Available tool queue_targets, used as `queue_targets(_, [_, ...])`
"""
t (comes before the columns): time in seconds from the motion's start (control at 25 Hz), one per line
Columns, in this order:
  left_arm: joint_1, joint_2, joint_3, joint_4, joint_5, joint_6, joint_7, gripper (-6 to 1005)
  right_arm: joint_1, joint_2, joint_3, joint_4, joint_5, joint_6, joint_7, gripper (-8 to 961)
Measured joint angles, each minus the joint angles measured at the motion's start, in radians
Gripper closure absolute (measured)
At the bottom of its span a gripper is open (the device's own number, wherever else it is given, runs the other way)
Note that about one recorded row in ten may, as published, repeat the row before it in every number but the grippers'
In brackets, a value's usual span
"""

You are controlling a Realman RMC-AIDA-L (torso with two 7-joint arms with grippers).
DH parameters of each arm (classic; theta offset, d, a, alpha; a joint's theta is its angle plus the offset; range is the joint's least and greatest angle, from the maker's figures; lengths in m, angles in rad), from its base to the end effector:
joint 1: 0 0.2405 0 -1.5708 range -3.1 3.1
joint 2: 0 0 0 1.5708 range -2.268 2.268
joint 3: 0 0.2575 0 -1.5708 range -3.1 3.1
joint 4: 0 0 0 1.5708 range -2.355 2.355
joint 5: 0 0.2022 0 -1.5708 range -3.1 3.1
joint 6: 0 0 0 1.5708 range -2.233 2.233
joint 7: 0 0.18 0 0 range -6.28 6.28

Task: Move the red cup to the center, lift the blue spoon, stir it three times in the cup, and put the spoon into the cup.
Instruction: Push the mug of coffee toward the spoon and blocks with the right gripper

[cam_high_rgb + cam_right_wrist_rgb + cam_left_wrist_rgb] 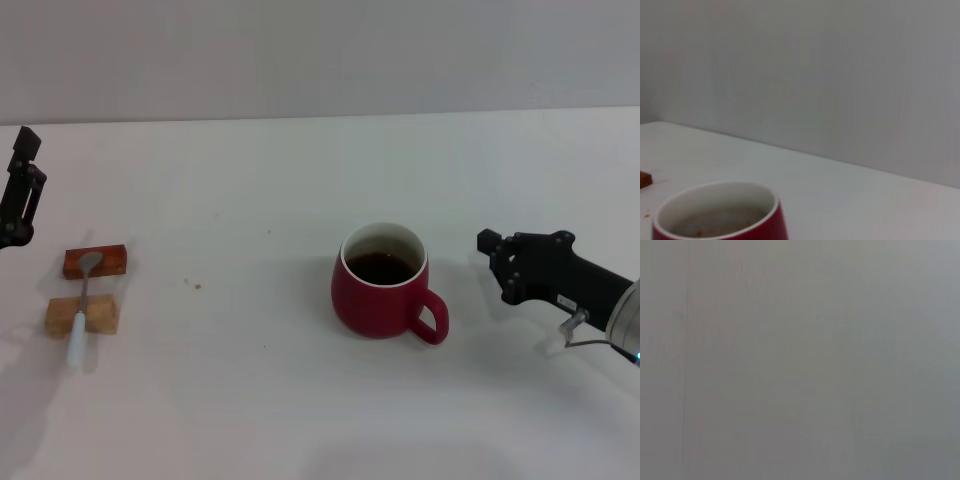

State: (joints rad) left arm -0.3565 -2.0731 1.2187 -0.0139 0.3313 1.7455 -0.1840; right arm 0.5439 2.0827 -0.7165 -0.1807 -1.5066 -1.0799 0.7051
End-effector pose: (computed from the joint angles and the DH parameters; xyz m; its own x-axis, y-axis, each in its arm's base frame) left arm -0.2940 0.2962 0.0356 0.6567 -0.4175 0.6280 0.5922 -0.2301 -0.7722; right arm 0.2945 0.3650 -0.0733 0.8062 -0.2046 -0.5551 -0.5359 -0.6501 -0.5387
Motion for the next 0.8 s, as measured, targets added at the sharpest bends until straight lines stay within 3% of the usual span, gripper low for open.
queue_targets(0.8, [-0.002,0.003,0.002,0.000,0.000,0.000,0.000,455,0.064,0.003,0.000,0.068,0.002,-0.002,-0.037,953])
